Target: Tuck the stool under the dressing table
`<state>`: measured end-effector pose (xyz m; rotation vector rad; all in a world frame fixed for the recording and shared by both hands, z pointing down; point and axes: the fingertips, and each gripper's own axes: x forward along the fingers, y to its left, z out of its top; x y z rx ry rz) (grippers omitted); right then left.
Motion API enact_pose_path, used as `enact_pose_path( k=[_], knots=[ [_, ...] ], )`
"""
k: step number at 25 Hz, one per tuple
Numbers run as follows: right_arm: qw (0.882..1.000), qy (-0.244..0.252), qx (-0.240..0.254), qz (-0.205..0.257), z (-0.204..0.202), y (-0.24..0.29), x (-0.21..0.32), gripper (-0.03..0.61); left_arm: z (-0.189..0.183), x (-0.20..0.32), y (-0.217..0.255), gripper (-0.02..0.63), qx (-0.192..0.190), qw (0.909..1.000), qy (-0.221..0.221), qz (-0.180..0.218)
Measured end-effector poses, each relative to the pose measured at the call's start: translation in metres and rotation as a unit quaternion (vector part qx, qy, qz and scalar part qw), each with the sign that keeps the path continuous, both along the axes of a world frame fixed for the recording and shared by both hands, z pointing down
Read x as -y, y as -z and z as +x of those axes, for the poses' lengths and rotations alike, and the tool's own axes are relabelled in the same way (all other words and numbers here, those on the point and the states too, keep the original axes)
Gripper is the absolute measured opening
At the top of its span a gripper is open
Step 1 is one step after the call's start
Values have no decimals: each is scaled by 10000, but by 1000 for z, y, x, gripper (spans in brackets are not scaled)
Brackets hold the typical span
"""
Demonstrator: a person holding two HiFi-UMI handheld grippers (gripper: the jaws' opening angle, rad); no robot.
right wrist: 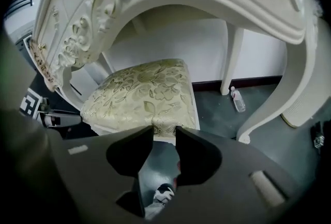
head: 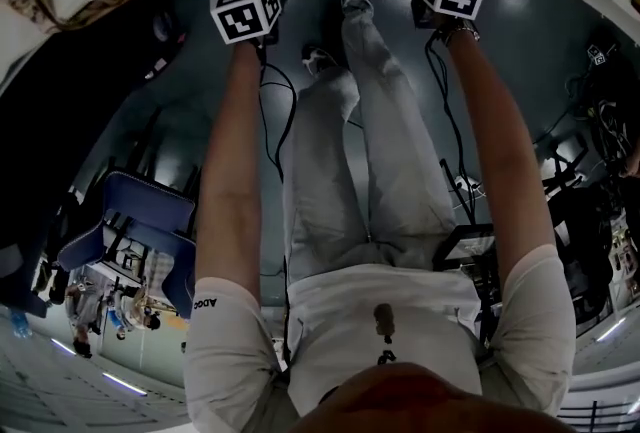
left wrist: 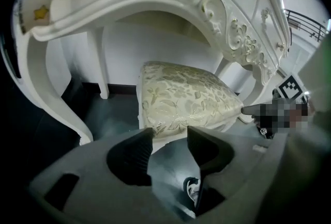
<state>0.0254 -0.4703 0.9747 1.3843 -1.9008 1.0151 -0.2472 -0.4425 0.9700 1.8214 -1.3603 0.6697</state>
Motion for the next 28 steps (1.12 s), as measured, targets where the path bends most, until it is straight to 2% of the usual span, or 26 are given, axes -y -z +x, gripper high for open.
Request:
enact_pose_path(
  k=[6,11,14,17,19,23,28],
  knots=[
    [9996,-28,79,252,1,12,43,146,3,43,9,219,33,9996,-5,282],
    [9995,-14,-20,312,3,18,48,138,1,46,13,216,21,9996,27,296],
    [9996,-40,4,292,6,26,28,127,8,30,26,175,-47,9994,-81,335],
    [9996,6,37,271,4,48,-1,63,10,7,54,122,-36,9990,-204,388],
    [9996,100,43,265,-2,70,-23,11,7,-12,76,112,-101,9990,-219,378],
    [9991,309,67,270,-1,100,-63,6,8,-51,105,8,-251,9986,-217,417],
    [9973,524,144,485,24,141,-92,6,16,-83,144,8,-506,9963,-160,670]
  ],
)
